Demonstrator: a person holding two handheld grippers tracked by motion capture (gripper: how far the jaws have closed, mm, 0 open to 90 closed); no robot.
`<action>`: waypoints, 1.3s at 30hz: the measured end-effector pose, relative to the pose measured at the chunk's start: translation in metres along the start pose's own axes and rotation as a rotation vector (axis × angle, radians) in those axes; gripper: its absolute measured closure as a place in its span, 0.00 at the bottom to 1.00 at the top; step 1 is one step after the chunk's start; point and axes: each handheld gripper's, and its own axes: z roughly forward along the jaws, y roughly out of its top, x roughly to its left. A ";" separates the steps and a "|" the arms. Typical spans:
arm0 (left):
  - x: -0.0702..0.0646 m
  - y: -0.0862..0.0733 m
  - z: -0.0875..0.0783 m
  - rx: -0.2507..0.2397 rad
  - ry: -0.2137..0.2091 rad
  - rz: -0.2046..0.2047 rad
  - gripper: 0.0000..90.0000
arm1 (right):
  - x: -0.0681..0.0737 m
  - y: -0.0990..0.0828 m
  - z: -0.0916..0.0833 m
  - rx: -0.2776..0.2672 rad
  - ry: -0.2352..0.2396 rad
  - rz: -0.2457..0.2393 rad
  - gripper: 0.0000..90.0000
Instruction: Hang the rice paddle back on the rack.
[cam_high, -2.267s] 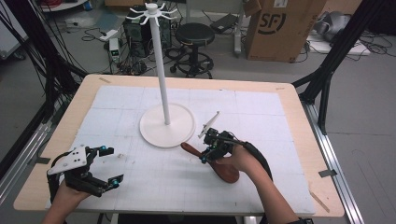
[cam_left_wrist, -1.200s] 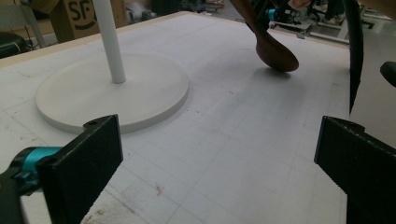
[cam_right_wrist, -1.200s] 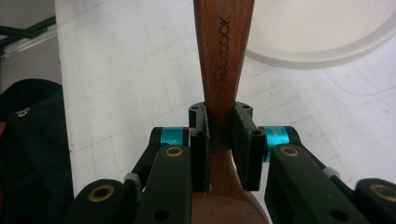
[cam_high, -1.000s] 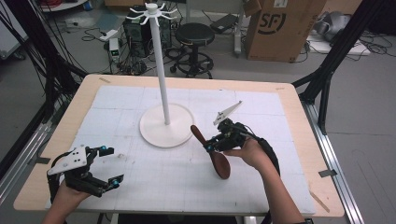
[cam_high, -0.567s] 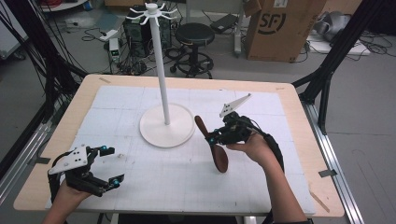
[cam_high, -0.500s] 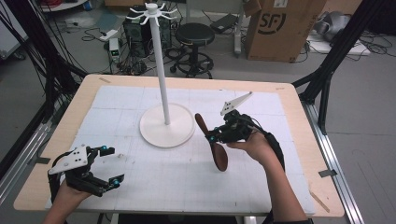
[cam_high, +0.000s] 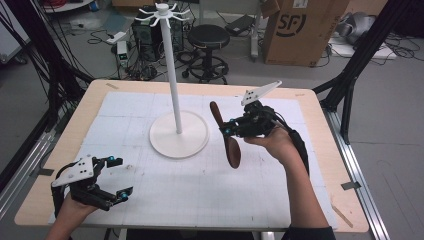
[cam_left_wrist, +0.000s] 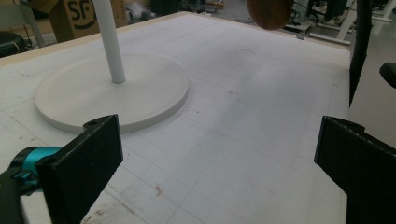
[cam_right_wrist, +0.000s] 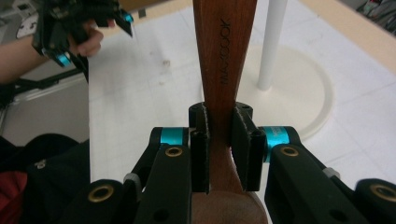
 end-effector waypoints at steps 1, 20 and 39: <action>0.000 0.000 0.000 0.001 -0.001 0.000 0.02 | 0.000 0.003 -0.001 -0.014 0.001 -0.008 0.87; 0.000 0.000 -0.001 -0.004 -0.001 -0.003 0.02 | -0.001 0.054 -0.028 -0.091 -0.016 -0.060 0.87; -0.002 0.001 -0.003 -0.011 -0.002 -0.003 0.02 | -0.014 0.094 -0.041 -0.103 -0.002 -0.099 0.87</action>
